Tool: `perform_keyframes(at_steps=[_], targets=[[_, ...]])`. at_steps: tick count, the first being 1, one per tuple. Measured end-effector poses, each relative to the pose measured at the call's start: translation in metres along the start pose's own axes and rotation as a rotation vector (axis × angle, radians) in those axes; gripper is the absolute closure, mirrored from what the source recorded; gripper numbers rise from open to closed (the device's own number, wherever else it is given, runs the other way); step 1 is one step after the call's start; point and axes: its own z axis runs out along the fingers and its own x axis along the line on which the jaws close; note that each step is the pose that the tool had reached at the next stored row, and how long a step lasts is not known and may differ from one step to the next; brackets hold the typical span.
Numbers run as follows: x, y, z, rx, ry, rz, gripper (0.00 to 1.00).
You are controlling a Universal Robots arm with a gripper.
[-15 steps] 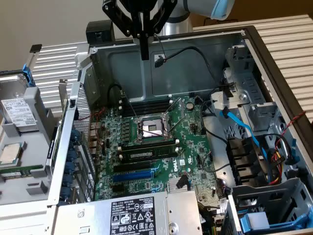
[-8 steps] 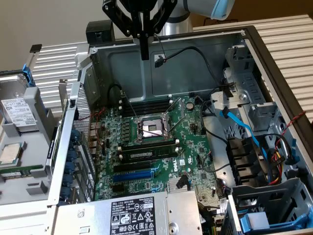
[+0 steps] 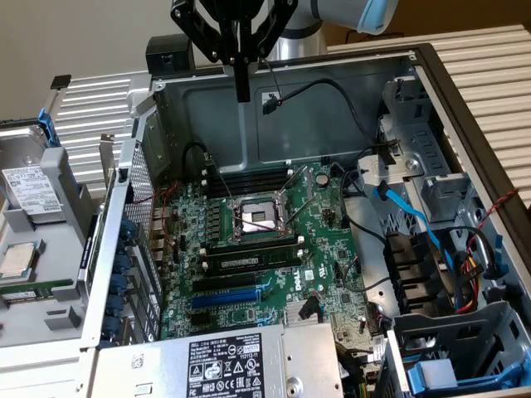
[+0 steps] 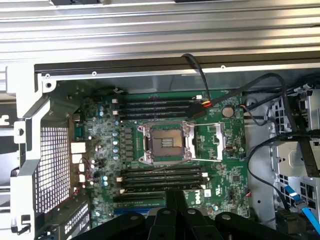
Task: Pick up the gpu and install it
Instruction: 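Reach for the gpu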
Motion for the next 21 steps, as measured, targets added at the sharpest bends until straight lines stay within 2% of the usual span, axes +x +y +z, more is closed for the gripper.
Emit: perform_keyframes(at_steps=[15,21], targets=[[0.000,0.0000,0.0000,0.0000,0.0000,0.000,0.89],[0.014,-0.0010,-0.0006,0.0000,0.0003,0.000,0.89]])
